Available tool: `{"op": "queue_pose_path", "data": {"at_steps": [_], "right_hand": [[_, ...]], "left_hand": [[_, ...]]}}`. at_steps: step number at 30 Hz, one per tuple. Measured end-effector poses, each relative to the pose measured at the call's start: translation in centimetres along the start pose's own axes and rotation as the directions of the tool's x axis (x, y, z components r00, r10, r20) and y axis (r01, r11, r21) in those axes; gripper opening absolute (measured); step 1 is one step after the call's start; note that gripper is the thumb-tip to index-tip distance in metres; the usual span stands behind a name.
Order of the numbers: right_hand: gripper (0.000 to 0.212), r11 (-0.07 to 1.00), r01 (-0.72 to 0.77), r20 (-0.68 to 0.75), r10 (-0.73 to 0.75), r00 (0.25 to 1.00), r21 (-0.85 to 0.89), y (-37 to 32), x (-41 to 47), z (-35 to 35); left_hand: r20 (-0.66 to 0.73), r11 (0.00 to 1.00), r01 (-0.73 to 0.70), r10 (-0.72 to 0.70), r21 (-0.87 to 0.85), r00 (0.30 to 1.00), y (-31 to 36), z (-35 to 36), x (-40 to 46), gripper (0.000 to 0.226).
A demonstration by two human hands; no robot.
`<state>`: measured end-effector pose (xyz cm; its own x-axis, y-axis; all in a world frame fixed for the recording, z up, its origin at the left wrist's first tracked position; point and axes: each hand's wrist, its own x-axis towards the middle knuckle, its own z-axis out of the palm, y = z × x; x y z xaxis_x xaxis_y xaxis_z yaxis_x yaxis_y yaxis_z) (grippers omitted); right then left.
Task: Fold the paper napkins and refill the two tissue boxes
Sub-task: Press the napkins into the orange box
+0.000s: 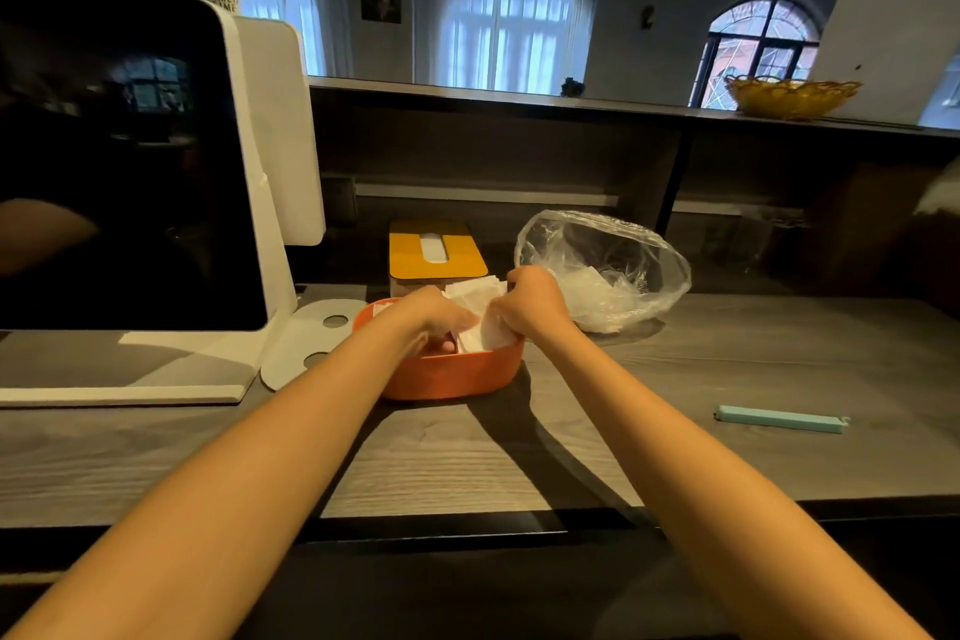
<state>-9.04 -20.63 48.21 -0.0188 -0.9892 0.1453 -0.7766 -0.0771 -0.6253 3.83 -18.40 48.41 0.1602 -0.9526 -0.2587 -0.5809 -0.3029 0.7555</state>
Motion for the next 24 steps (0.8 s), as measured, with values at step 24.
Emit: {"op": "queue_pose_path", "data": {"at_steps": [24], "right_hand": [[0.057, 0.746, -0.274, 0.350, 0.058, 0.935, 0.608, -1.8, 0.2, -1.9]], "left_hand": [[-0.205, 0.977, -0.108, 0.069, -0.186, 0.976, 2.1, -2.0, -1.6, 0.050]]}}
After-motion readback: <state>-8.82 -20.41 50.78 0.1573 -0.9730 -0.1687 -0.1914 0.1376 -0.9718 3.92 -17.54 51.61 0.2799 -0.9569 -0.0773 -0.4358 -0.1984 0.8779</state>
